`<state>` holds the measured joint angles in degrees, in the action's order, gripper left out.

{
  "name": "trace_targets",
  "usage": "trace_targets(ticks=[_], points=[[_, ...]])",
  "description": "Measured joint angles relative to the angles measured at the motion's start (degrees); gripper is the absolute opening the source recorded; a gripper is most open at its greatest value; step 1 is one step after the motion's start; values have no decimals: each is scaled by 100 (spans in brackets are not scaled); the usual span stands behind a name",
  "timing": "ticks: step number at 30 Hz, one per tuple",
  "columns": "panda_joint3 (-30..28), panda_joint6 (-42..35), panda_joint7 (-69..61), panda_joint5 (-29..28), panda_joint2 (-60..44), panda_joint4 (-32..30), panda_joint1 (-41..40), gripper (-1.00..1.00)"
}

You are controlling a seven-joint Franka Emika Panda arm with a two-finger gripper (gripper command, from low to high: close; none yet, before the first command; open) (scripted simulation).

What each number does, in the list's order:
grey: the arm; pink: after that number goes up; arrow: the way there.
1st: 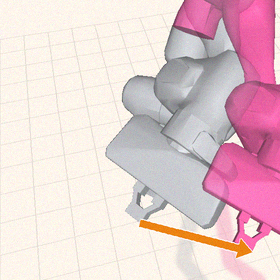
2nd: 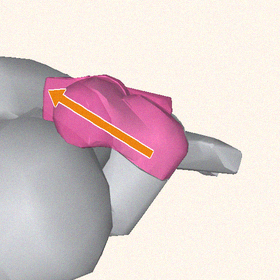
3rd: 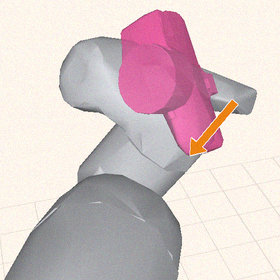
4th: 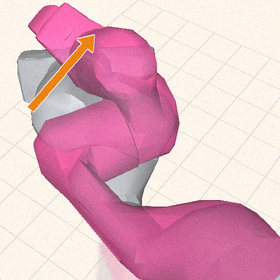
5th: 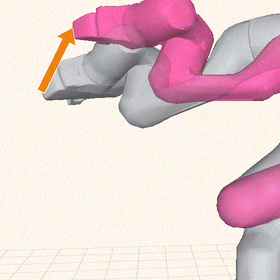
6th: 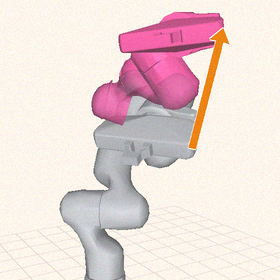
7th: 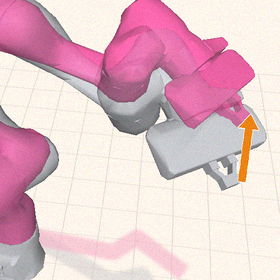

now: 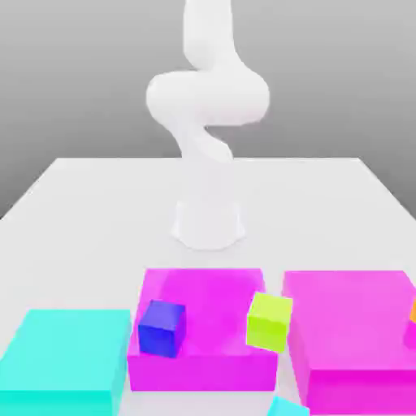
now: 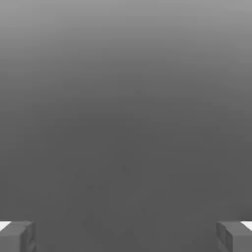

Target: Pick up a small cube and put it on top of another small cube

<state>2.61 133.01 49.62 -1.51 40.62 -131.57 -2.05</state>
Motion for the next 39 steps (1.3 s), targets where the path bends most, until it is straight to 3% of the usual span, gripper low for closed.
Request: trace_targets(ticks=[15,22,31,35,36,39], points=[[1169,730,2489,-1203,-3161,130,-750,0],[1239,1099,3489,-1545,-4578,180,-633,0],[1329,1732,4214,-1201,-6204,203,-433,0],[1041,2318,4485,-1451,-7032,373,-182,0],[983,2415,4529,-1508,-7164,403,-134,-100],[983,2421,4529,-1507,-7164,403,-134,-100]])
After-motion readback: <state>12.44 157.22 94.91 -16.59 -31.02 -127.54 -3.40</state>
